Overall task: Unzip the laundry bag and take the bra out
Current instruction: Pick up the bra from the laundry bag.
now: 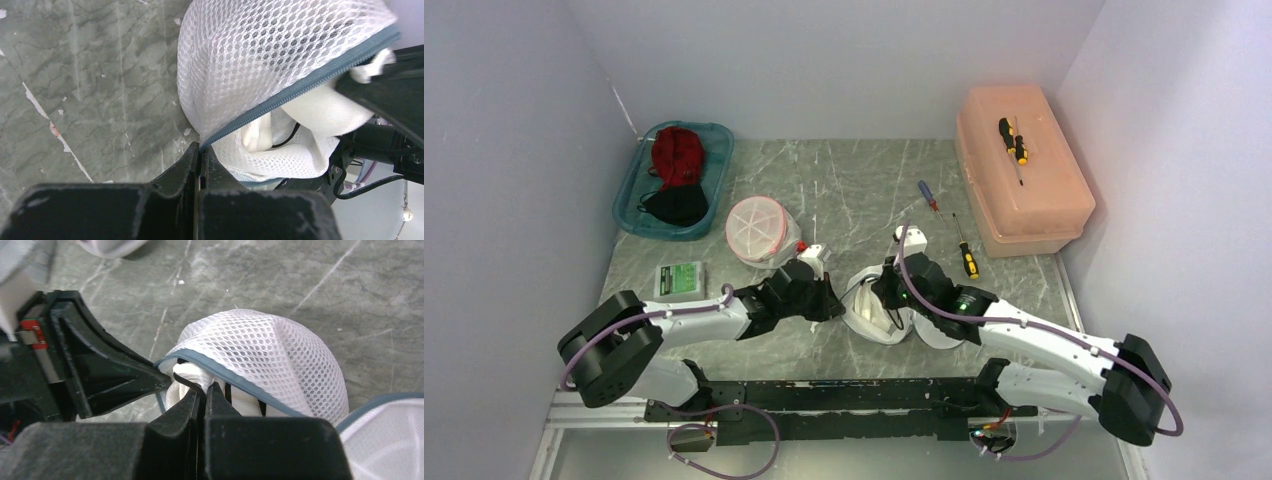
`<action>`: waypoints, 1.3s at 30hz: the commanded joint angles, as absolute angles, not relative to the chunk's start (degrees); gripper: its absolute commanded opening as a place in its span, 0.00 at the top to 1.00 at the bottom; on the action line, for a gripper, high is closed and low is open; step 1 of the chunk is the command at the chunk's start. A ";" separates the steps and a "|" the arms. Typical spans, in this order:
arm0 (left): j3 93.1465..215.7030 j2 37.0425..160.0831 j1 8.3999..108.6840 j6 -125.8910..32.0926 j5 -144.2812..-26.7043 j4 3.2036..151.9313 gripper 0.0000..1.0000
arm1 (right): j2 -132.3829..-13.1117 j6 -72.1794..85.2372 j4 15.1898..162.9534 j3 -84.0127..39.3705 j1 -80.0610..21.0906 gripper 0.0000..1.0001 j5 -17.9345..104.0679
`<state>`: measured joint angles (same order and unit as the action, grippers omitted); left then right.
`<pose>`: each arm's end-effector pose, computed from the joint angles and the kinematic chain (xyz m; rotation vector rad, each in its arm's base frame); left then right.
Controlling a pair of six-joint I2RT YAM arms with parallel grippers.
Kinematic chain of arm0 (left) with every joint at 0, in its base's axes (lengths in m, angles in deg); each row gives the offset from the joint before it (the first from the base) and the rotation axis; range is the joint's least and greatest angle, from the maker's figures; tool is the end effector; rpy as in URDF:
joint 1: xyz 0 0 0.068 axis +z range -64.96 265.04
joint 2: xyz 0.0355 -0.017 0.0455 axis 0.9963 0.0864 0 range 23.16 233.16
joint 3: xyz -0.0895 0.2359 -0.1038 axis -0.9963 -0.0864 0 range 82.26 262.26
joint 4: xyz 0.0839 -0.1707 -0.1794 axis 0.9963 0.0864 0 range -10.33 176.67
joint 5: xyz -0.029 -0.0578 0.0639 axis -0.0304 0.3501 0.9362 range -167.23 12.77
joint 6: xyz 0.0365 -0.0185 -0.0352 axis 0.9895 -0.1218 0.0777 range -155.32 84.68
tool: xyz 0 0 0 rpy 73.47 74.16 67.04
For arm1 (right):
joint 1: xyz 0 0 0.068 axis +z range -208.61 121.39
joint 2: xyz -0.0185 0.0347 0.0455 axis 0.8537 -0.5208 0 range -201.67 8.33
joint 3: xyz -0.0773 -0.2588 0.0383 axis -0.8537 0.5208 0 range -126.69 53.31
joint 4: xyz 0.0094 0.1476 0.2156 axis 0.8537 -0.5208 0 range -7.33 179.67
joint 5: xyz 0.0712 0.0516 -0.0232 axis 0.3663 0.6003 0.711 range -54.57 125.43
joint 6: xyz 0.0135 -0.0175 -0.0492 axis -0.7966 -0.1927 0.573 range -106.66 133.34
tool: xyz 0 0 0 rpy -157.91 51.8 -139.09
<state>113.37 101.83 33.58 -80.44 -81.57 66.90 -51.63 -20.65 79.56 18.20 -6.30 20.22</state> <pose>0.1648 -0.2110 0.1695 0.1782 2.3643 -0.9853 0.1444 0.1717 0.2315 -0.2000 2.2053 0.5721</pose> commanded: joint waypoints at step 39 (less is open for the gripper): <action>116.91 108.31 33.27 -76.74 -88.88 61.16 0.97 | -65.27 -21.52 86.94 16.32 -11.02 0.37 27.00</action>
